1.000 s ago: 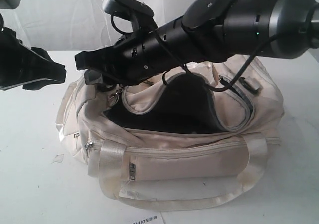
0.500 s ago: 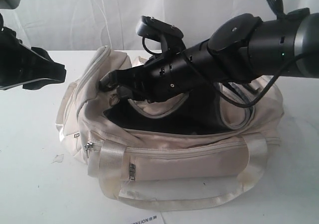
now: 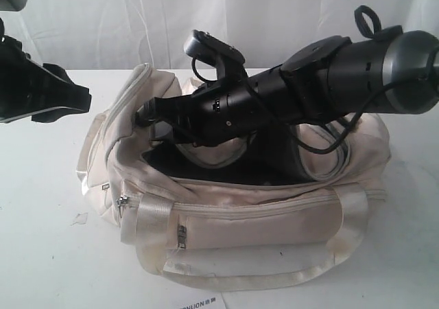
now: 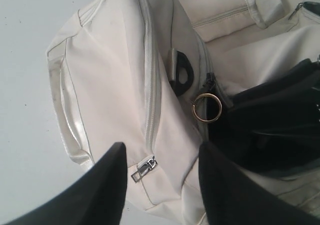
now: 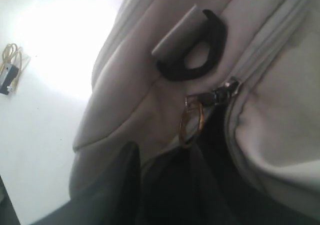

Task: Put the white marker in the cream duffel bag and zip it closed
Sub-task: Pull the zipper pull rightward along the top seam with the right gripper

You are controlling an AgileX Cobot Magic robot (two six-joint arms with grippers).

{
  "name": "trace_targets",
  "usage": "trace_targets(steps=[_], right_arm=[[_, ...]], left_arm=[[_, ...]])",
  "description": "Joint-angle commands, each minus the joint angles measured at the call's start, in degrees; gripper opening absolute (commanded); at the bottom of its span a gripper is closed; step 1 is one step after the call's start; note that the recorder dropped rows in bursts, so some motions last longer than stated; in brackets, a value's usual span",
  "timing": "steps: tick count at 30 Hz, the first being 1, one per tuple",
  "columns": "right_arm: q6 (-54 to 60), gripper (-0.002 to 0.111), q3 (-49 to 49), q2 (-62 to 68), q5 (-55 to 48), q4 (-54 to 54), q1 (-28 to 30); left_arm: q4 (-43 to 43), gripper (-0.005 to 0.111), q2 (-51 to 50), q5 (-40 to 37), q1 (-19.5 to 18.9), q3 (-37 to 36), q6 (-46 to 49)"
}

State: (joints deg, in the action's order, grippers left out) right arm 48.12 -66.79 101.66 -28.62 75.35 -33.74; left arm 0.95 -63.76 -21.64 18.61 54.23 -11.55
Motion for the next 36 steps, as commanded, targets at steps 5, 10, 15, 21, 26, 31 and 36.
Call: trace_targets(steps=[5, 10, 15, 21, 26, 31, 36], right_arm=[[1.8, 0.033, 0.3, 2.2, -0.4, 2.4, 0.4], [2.9, 0.033, 0.3, 2.5, -0.2, 3.0, 0.4], [4.4, 0.033, 0.3, 2.5, 1.0, 4.9, 0.4], [6.2, 0.033, 0.3, 3.7, 1.9, 7.4, 0.4], [9.3, 0.026, 0.3, 5.0, 1.4, 11.4, 0.4], [10.1, 0.013, 0.2, 5.2, 1.5, 11.5, 0.4], [10.1, 0.000, 0.2, 5.2, 1.2, 12.7, 0.4]], left_arm=[[0.4, 0.050, 0.4, -0.7, -0.2, -0.4, -0.2], [0.4, 0.050, 0.4, -0.8, -0.2, -0.4, -0.2], [0.4, 0.050, 0.4, -0.4, -0.2, -0.4, -0.2], [0.4, 0.050, 0.4, -0.5, -0.2, -0.4, -0.2], [0.4, 0.050, 0.4, -0.5, -0.2, -0.4, -0.2], [0.4, 0.050, 0.4, -0.5, -0.2, -0.4, -0.2], [0.4, 0.050, 0.4, -1.0, -0.2, -0.4, -0.2]])
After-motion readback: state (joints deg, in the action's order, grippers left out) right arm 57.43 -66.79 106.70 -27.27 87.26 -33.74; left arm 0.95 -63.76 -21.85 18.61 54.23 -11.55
